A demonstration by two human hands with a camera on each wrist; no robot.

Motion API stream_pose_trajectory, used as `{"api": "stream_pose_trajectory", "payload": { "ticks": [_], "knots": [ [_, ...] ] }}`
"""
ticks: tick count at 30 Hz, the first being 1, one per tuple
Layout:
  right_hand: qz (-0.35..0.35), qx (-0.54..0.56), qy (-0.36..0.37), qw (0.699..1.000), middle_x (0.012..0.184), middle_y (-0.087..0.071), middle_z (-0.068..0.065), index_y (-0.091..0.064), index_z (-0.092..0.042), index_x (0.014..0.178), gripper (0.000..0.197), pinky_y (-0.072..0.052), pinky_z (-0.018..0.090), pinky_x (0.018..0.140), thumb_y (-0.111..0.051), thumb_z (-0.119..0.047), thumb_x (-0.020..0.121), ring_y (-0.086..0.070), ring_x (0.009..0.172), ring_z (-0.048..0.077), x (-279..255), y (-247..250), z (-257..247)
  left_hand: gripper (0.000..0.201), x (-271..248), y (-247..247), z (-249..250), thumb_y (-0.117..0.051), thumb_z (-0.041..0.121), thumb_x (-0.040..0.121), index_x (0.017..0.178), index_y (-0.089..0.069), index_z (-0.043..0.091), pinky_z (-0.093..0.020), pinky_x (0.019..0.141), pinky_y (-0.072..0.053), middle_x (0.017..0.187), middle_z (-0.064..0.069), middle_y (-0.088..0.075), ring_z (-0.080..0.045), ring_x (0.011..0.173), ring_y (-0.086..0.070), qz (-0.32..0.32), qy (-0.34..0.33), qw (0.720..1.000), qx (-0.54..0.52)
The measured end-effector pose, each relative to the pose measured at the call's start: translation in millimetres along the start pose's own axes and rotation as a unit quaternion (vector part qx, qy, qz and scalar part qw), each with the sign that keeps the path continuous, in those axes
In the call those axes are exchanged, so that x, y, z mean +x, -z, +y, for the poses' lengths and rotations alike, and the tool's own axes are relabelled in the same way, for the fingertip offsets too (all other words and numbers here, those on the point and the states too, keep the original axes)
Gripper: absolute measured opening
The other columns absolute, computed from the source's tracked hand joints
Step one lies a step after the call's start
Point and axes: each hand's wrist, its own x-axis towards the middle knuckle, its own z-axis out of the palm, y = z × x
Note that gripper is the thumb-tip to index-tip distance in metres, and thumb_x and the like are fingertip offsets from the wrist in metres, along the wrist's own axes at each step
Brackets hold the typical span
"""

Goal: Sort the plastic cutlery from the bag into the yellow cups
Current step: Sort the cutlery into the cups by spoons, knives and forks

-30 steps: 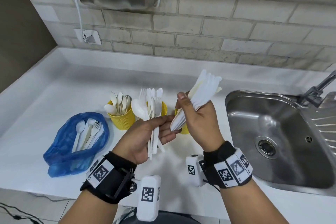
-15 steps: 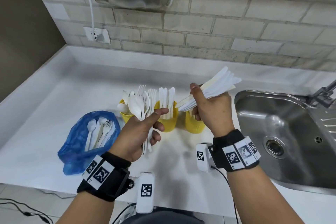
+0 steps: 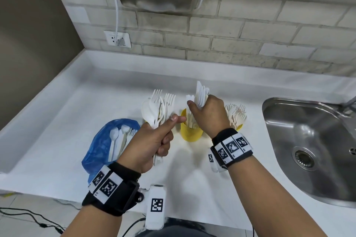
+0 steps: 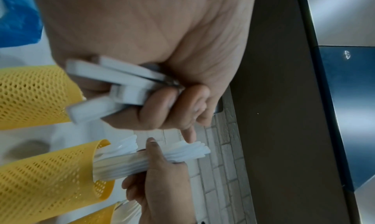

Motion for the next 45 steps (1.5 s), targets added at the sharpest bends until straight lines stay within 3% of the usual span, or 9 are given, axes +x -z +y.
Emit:
{"api": "stream_pose_trajectory", "payload": {
  "ticks": [6,13,19,23,25,29,35,43,45],
  "knots": [
    [-0.054,-0.074,-0.010,0.996,0.088,-0.067,0.019,-0.052,-0.012,0.075,0.037,-0.037,0.031,0.069,-0.066,-0.040,0.095,-0.063,0.091,0.037,3.7,-14.9,3.6,0.042,-3.8,4.5,2.2,-0.064,0.053,0.083,0.110,-0.079,0.024,-0.028,0.054,-0.013,0.060,0.001,-0.028,-0.012,0.047,-0.022,-0.015,0.002,1.000,0.004],
    [-0.014,-0.086,0.027,0.996,0.116,-0.056,0.002,-0.057,-0.023,0.119,0.046,-0.054,0.042,0.082,-0.069,-0.054,0.087,-0.064,0.097,0.027,-2.0,-3.0,-0.8,0.042,-8.4,10.0,8.0,-0.062,0.052,0.085,0.110,-0.079,0.023,-0.021,0.045,-0.021,0.055,-0.002,-0.034,-0.013,0.044,-0.026,-0.049,-0.017,0.999,0.013],
    [0.004,0.202,0.072,0.977,0.090,-0.069,0.004,-0.070,-0.022,0.096,0.003,-0.047,0.023,0.069,-0.070,-0.023,0.093,-0.059,0.071,0.013,-25.5,35.5,-50.3,0.037,-8.4,12.8,8.0,-0.057,0.049,0.094,0.110,-0.079,0.022,-0.029,0.050,-0.024,0.055,-0.007,-0.051,-0.017,0.041,-0.035,-0.082,-0.042,0.995,0.027],
    [-0.059,0.234,0.114,0.964,0.087,-0.068,0.001,-0.072,-0.019,0.096,0.010,-0.048,0.020,0.071,-0.069,-0.011,0.092,-0.057,0.072,0.008,-38.3,53.6,-64.4,0.035,-6.6,9.6,10.6,-0.059,0.048,0.097,0.109,-0.078,0.021,-0.029,0.050,-0.026,0.058,-0.010,-0.053,-0.017,0.039,-0.036,-0.103,-0.046,0.993,0.028],
    [-0.109,0.225,0.105,0.963,0.088,-0.066,-0.003,-0.072,-0.024,0.098,0.011,-0.052,0.024,0.076,-0.071,-0.021,0.087,-0.061,0.076,0.010,-40.7,57.1,-63.1,0.031,-7.5,6.6,12.9,-0.058,0.046,0.095,0.104,-0.079,0.025,-0.028,0.048,-0.027,0.056,-0.010,-0.055,-0.018,0.038,-0.037,-0.109,-0.052,0.992,0.025],
    [-0.183,0.217,0.111,0.953,0.088,-0.065,-0.004,-0.066,-0.023,0.095,0.021,-0.059,0.051,0.080,-0.070,-0.041,0.085,-0.068,0.082,0.025,-46.0,56.1,-56.9,0.028,-8.1,2.1,15.2,-0.063,0.043,0.093,0.109,-0.069,0.021,-0.024,0.041,-0.032,0.057,-0.012,-0.060,-0.018,0.036,-0.043,-0.116,-0.075,0.990,0.012],
    [-0.120,0.367,0.079,0.919,0.074,-0.056,0.000,-0.066,0.000,0.089,0.007,-0.056,0.021,0.061,-0.069,-0.001,0.095,-0.051,0.071,0.017,-52.0,50.8,-49.4,0.018,-6.4,-1.7,15.5,-0.060,0.044,0.094,0.096,-0.076,0.037,-0.025,0.044,-0.033,0.061,-0.010,-0.064,-0.018,0.039,-0.047,-0.110,-0.078,0.989,0.056],
    [-0.058,0.432,0.050,0.899,0.074,-0.060,-0.006,-0.067,-0.015,0.089,0.012,-0.058,0.042,0.063,-0.069,-0.006,0.097,-0.064,0.060,0.018,-48.5,50.2,-37.5,0.032,-3.8,-7.3,17.3,-0.057,0.048,0.091,0.112,-0.078,0.034,-0.025,0.047,-0.031,0.065,-0.007,-0.064,-0.019,0.043,-0.045,-0.089,-0.073,0.990,0.085],
    [-0.058,0.451,0.033,0.890,0.075,-0.062,-0.008,-0.066,-0.012,0.093,0.009,-0.060,0.036,0.064,-0.069,-0.003,0.096,-0.067,0.059,0.018,-48.9,49.8,-37.1,0.029,-3.2,-10.6,16.8,-0.058,0.048,0.091,0.108,-0.078,0.037,-0.024,0.046,-0.031,0.067,-0.007,-0.065,-0.019,0.044,-0.044,-0.082,-0.075,0.989,0.093]
  ]
}}
